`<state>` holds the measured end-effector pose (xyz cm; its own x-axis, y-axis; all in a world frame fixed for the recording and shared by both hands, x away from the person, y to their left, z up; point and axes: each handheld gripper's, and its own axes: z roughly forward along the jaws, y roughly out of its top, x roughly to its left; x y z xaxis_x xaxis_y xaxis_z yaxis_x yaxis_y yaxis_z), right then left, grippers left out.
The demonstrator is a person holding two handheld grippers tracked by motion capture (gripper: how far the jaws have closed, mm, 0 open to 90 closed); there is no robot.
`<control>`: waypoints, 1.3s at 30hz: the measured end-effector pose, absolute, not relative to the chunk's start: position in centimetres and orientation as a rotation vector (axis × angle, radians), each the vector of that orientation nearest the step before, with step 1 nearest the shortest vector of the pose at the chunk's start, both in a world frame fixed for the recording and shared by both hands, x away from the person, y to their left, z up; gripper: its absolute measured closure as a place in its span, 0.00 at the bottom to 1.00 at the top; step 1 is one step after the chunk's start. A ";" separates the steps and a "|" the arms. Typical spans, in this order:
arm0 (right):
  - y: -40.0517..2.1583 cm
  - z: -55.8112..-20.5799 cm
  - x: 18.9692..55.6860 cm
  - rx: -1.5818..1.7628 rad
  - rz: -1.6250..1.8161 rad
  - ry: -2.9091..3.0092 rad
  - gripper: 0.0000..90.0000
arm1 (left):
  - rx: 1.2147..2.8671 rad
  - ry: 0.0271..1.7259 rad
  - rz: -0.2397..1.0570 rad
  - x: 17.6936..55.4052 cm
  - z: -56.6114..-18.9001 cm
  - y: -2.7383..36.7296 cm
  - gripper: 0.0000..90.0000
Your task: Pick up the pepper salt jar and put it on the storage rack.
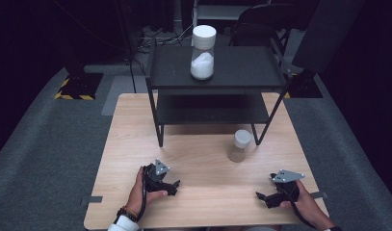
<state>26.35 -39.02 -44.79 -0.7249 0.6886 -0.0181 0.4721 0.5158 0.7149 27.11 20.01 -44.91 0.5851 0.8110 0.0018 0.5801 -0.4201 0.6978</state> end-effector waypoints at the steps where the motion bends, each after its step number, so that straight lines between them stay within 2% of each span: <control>1: -39.0 -44.8 26.4 0.971 1.026 2.461 0.00 | 2.152 1.100 0.450 27.1 -44.9 20.0 0.02; 20: -39.1 -44.2 25.4 0.971 1.132 2.356 0.02 | 2.155 1.098 0.450 27.1 -44.9 20.0 0.02; 32: -38.1 -41.1 25.8 0.879 1.190 2.250 0.02 | 2.156 1.095 0.450 27.1 -44.9 20.0 0.02; 39: -37.5 -40.5 26.8 0.872 1.215 2.216 0.02 | 2.156 1.095 0.450 27.1 -44.9 20.0 0.02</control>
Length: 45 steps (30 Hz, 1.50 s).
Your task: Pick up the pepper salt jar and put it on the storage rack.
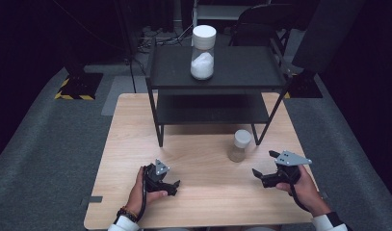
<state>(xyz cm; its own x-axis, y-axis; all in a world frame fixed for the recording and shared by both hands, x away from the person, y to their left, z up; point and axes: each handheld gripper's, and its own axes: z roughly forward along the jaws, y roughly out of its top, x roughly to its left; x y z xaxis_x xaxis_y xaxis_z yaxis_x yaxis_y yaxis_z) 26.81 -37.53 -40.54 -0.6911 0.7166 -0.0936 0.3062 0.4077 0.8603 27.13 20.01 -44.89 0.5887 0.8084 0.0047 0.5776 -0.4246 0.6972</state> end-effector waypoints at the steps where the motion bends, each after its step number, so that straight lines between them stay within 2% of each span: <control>1: -37.5 -40.5 26.9 0.872 1.216 2.215 0.02 | 2.156 1.095 0.450 27.1 -44.9 20.0 0.02; 23: -36.1 -40.9 29.5 0.901 1.296 2.197 0.02 | 2.157 1.096 0.451 27.1 -44.9 20.0 0.02; 45: -33.5 -43.7 32.1 0.951 1.378 2.133 0.03 | 2.156 1.096 0.450 27.1 -44.9 20.0 0.02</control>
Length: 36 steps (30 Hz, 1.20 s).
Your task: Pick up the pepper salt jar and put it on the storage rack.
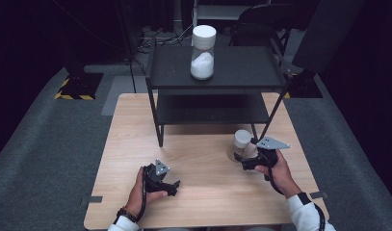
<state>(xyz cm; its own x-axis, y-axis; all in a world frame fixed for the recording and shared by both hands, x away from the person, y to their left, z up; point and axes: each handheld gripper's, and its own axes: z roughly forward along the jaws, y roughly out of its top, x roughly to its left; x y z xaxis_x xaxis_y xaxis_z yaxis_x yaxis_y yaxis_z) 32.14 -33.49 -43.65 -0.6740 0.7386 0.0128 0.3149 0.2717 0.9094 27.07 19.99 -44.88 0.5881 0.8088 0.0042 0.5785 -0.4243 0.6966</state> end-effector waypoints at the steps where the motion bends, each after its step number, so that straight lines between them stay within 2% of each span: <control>1: -33.4 -43.8 32.2 0.953 1.381 2.130 0.05 | 2.156 1.096 0.450 27.1 -44.9 20.0 0.02; 8: -33.3 -45.1 32.8 1.008 1.464 2.078 0.17 | 2.157 1.096 0.450 27.1 -44.9 20.0 0.02; 15: -32.8 -45.9 33.1 1.028 1.489 2.031 0.22 | 2.156 1.096 0.450 27.1 -44.9 20.0 0.02; 19: -32.4 -46.4 32.9 1.020 1.489 1.984 0.35 | 2.156 1.096 0.449 27.1 -44.9 20.0 0.02; 36: -32.3 -46.7 31.8 1.055 1.484 1.898 0.38 | 2.156 1.096 0.449 27.1 -44.9 20.0 0.02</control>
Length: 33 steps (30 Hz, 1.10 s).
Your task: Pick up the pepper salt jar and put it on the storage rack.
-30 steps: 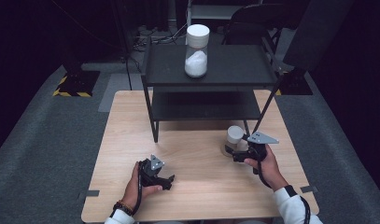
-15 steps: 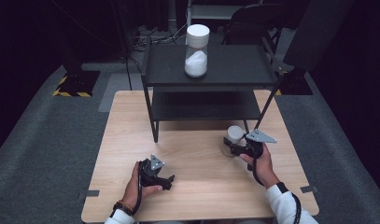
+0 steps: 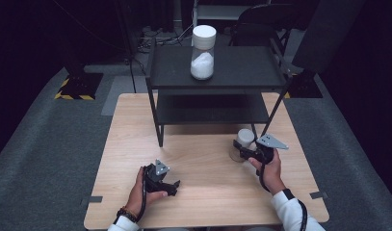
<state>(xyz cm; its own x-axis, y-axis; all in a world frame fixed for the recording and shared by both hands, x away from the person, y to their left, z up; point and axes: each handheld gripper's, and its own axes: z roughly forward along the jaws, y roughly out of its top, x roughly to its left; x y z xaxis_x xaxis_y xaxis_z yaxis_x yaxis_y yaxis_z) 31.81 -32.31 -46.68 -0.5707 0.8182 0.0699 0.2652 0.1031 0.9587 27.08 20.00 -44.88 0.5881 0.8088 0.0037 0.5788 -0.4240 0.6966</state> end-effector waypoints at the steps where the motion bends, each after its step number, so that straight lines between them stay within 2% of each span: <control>1: -32.4 -46.6 31.7 1.056 1.480 1.895 0.38 | 2.156 1.096 0.449 27.1 -44.9 20.0 0.02; 13: -32.7 -44.3 30.3 1.043 1.441 1.882 0.38 | 2.156 1.096 0.449 27.1 -44.9 20.0 0.02; 33: -32.9 -38.0 28.3 0.993 1.433 1.858 0.38 | 2.156 1.096 0.449 27.1 -44.9 20.0 0.02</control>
<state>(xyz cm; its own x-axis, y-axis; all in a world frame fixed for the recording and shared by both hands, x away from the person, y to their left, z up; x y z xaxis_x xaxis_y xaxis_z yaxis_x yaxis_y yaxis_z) 28.29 -32.94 -37.98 -0.5512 0.8344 -0.0067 0.2054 0.1435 0.9681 27.08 19.99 -44.88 0.5881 0.8088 0.0038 0.5786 -0.4241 0.6967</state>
